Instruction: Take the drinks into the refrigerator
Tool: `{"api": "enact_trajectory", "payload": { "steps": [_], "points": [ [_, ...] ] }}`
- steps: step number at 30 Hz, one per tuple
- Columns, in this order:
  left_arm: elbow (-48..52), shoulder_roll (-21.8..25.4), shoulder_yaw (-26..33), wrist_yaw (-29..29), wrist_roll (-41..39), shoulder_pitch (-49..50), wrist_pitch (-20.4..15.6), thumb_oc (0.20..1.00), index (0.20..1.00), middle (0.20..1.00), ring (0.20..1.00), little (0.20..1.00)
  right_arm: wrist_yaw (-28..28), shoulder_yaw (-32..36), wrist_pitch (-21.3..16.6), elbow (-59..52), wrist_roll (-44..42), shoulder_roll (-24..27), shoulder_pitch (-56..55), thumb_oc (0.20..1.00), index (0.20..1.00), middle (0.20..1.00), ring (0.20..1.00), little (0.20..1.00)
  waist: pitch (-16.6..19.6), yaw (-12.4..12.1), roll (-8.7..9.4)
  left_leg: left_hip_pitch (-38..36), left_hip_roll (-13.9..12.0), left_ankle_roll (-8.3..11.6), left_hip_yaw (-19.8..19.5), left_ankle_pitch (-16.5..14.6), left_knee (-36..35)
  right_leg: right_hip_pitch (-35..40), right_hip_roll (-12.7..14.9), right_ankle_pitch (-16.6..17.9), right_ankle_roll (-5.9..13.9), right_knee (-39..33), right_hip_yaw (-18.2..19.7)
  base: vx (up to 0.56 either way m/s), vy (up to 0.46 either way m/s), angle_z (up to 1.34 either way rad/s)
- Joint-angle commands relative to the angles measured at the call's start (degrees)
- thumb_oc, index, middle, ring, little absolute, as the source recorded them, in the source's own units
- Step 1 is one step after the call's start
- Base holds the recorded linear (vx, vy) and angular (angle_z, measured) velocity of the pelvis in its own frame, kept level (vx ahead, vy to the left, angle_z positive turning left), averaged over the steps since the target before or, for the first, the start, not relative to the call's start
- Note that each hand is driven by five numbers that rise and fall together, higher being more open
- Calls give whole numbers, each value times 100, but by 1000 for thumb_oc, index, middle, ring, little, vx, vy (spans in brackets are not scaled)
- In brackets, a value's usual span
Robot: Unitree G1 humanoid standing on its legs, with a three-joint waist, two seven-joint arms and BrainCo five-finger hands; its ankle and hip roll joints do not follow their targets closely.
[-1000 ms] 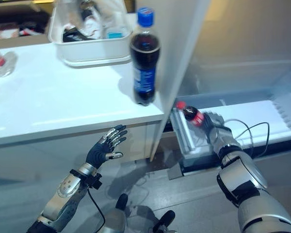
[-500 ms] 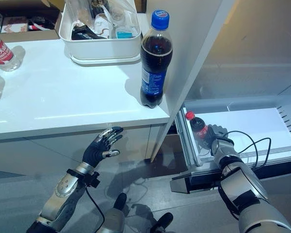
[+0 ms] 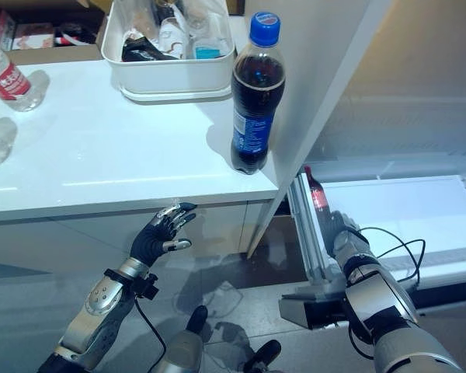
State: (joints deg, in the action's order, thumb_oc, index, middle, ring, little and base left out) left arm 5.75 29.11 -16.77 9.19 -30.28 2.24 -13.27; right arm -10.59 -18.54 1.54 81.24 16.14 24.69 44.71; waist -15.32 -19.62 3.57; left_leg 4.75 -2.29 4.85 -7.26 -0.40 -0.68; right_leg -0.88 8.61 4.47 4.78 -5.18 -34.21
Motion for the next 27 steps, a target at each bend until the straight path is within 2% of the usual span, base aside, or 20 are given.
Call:
{"api": "enact_trajectory", "payload": {
  "steps": [1, 2, 3, 7, 8, 9, 14, 17, 18, 19, 20, 21, 22, 24, 27],
  "points": [
    [907, -28, -65, 90, -111, -181, -243, 1000, 1000, 1000, 1000, 1000, -279, 218, -347, 1, -703, -468, -318, 200, 200, 200, 200, 200, -392, -173, -344, 96, 410, -410, 217, 132, -419, -148, 243, -440, 243, 974, 271, 0, 0, 0],
    [908, -27, -70, 89, -111, -190, -242, 1000, 1000, 1000, 1000, 1000, -281, 223, -351, 6, -708, -464, -312, 200, 200, 200, 200, 200, -397, -183, -345, 96, 410, -411, 220, 132, -418, -152, 245, -442, 243, 979, 275, 0, 0, 0],
    [927, -15, -84, 57, -135, -190, -259, 1000, 1000, 1000, 1000, 1000, -491, 486, -391, 9, -1071, -293, -141, 200, 200, 200, 200, 200, -402, -153, -368, 99, 406, -422, 249, 124, -416, -209, 248, -447, 235, 1039, 318, 0, 0, 0],
    [962, 0, -126, -12, -141, -260, -265, 1000, 1000, 1000, 1000, 1000, -607, 513, -407, -44, -1204, -190, 74, 200, 200, 200, 200, 200, -438, -154, -423, 109, 403, -436, 312, 120, -412, -298, 246, -453, 226, 1101, 402, -17, 8, -4],
    [950, 1, -149, -32, -133, -268, -279, 1000, 1000, 1000, 1000, 1000, -607, 604, -431, -19, -1388, -151, 188, 953, 953, 953, 953, 953, -439, -140, -452, 108, 394, -437, 346, 119, -415, -331, 241, -464, 221, 1117, 422, -15, -3, -6],
    [935, 8, -156, -48, -131, -275, -286, 1000, 1000, 1000, 1000, 1000, -603, 574, -448, -32, -1411, -139, 240, 1000, 1000, 1000, 1000, 1000, -435, -141, -459, 110, 392, -432, 356, 125, -415, -334, 238, -466, 217, 1111, 433, -24, -7, -4],
    [860, -26, -158, -145, -96, -329, -365, 1000, 1000, 1000, 1000, 1000, -749, 455, -644, -386, -1546, -115, 394, 1000, 1000, 1000, 1000, 1000, -415, -93, -481, 100, 389, -435, 357, 126, -419, -352, 245, -467, 221, 1143, 445, 0, 0, 0],
    [826, 1, -105, -237, 34, -353, -443, 1000, 1000, 1000, 1000, 1000, -814, 503, -928, -1057, -1981, -126, 250, 1000, 1000, 1000, 1000, 1000, -393, 39, -426, 47, 382, -459, 407, 104, -423, -380, 243, -461, 220, 1198, 518, -33, 39, -4],
    [820, 40, -22, -305, 159, -302, -491, 1000, 1000, 1000, 1000, 1000, -826, 514, -1080, -1832, -2179, -95, -49, 1000, 1000, 1000, 1000, 1000, -412, 125, -386, 59, 391, -502, 521, 224, -423, -449, 274, -311, 163, 1218, 488, -107, 88, -19],
    [771, 51, 7, -339, 206, -268, -498, 1000, 1000, 1000, 1000, 1000, -865, 573, -1182, -2437, -2300, -52, -273, 1000, 1000, 1000, 1000, 1000, -414, 184, -355, 44, 383, -510, 557, 214, -419, -464, 267, -312, 161, 1239, 531, -102, 65, -26],
    [771, 52, 5, -339, 206, -267, -499, 1000, 1000, 1000, 1000, 1000, -865, 574, -1179, -2442, -2299, -52, -279, 1000, 1000, 1000, 1000, 1000, -411, 181, -355, 44, 383, -510, 559, 213, -419, -465, 267, -312, 161, 1240, 532, -16, 10, -25],
    [712, 63, 59, -379, 352, -222, -521, 1000, 1000, 1000, 1000, 1000, -933, 708, -1276, -3191, -2385, 32, -666, 1000, 1000, 1000, 1000, 1000, -412, 259, -310, 16, 370, -516, 605, 197, -419, -478, 258, -311, 166, 1258, 584, -6, -4, -24],
    [623, 84, 122, -371, 443, -140, -535, 1000, 1000, 1000, 1000, 1000, -966, 990, -1404, -4447, -2329, 206, -1345, 1000, 1000, 1000, 1000, 1000, -396, 356, -246, -34, 360, -530, 659, 171, -416, -468, 258, -314, 167, 1272, 634, 1, -9, -20],
    [466, 87, 139, -365, 596, -102, -543, 1000, 1000, 1000, 1000, 1000, -1102, 1644, -1669, -5562, -2471, 404, -1929, 1000, 1000, 1000, 1000, 1000, -356, 514, -168, -87, 363, -550, 702, 138, -411, -444, 252, -318, 173, 1269, 670, 21, -20, -10],
    [337, 131, 61, -262, 745, -81, -548, 1000, 1000, 1000, 1000, 1000, -1148, 2341, -1901, -6334, -2647, 431, -2474, 1000, 1000, 1000, 1000, 1000, -272, 625, -100, -157, 368, -563, 746, 96, -409, -403, 248, -323, 182, 1255, 711, 29, -16, -13]
  ]
}}
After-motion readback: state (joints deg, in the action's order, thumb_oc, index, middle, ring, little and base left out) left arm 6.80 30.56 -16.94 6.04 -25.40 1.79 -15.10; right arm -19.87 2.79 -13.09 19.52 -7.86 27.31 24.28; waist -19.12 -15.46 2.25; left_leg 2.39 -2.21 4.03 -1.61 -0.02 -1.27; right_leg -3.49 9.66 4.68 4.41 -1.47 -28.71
